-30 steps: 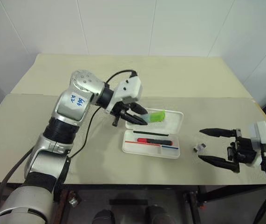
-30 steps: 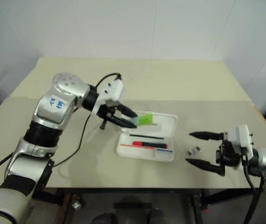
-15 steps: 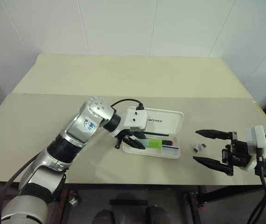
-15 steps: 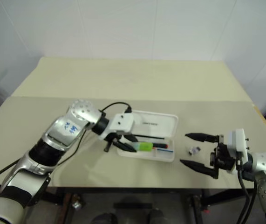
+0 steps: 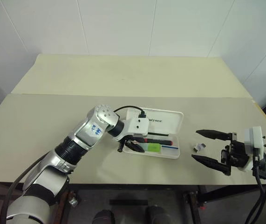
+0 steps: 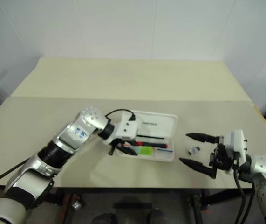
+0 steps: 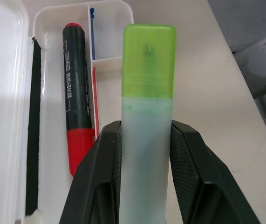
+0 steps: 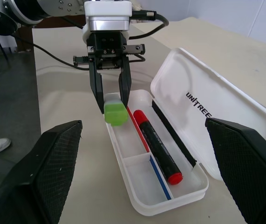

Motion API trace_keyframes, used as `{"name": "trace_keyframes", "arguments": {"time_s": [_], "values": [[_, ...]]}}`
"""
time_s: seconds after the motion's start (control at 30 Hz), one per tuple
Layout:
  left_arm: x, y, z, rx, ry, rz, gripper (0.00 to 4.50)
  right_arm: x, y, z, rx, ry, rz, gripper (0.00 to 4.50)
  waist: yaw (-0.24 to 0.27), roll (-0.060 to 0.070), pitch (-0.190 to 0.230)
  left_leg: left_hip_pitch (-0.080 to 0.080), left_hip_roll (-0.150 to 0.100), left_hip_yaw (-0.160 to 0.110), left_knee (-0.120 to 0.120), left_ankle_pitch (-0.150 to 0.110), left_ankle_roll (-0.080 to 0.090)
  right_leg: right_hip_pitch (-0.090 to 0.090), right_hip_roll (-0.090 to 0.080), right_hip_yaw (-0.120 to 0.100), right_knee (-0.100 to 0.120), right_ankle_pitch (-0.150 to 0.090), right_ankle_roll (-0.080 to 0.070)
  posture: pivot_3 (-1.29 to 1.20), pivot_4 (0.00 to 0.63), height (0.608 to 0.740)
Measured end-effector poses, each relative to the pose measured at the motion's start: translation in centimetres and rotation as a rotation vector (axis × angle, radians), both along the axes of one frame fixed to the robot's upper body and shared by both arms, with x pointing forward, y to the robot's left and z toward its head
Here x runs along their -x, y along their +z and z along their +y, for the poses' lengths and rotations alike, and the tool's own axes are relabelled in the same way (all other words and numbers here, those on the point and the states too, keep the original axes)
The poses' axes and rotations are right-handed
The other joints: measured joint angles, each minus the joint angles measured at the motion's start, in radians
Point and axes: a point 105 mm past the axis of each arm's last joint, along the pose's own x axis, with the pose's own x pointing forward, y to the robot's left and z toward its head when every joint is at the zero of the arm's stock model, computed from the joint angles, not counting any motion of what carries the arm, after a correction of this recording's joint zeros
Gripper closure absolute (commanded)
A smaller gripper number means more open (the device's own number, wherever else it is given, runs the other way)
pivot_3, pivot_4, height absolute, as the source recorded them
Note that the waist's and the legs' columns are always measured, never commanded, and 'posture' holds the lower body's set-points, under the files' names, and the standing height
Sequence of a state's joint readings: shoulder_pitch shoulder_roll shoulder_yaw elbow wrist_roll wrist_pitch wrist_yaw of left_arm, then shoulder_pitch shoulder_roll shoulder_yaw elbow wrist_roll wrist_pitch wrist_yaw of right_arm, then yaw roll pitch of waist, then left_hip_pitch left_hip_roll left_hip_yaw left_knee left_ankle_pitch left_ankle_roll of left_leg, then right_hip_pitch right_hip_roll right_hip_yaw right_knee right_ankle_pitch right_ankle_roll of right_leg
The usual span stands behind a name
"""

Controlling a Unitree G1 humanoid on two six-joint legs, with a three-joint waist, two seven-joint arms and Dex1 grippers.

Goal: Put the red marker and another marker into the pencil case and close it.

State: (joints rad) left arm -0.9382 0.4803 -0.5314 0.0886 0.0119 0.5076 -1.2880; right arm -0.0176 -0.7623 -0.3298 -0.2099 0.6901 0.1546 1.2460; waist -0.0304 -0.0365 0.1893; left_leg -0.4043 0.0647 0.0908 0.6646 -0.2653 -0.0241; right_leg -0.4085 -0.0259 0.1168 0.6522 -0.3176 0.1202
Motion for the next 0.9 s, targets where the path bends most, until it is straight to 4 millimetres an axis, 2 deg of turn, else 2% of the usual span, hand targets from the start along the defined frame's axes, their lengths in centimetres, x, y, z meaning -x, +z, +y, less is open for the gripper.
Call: {"name": "trace_keyframes", "arguments": {"time_s": [0.3,0.47,0.9], "values": [[-1.4,0.9,-1.0,-0.031,-0.023,-0.066,3.41,0.2,-0.3,0.1,-0.006,-0.022,0.005,0.0,0.001,0.0,0.0,0.0,0.0,0.0,-0.001,0.0,0.0,0.0,0.0,0.0,-0.001,0.0,0.0,0.0,0.15,0.74],[-1.1,0.9,-1.4,-0.051,-0.069,-0.075,3.41,0.2,-0.6,0.0,-0.018,-0.041,0.013,0.0,0.0,0.0,0.0,-0.001,0.0,0.0,-0.001,0.0,0.0,0.0,0.0,0.0,-0.001,0.0,0.0,0.0,0.15,0.74],[-1.1,0.5,-0.7,-0.126,-0.048,-0.068,3.41,0.1,-0.6,-0.1,-0.021,-0.07,0.002,0.0,0.0,0.0,0.0,-0.001,0.0,0.0,-0.001,0.0,0.0,0.0,0.0,0.0,-0.001,0.0,0.0,0.0,0.15,0.74]]}}
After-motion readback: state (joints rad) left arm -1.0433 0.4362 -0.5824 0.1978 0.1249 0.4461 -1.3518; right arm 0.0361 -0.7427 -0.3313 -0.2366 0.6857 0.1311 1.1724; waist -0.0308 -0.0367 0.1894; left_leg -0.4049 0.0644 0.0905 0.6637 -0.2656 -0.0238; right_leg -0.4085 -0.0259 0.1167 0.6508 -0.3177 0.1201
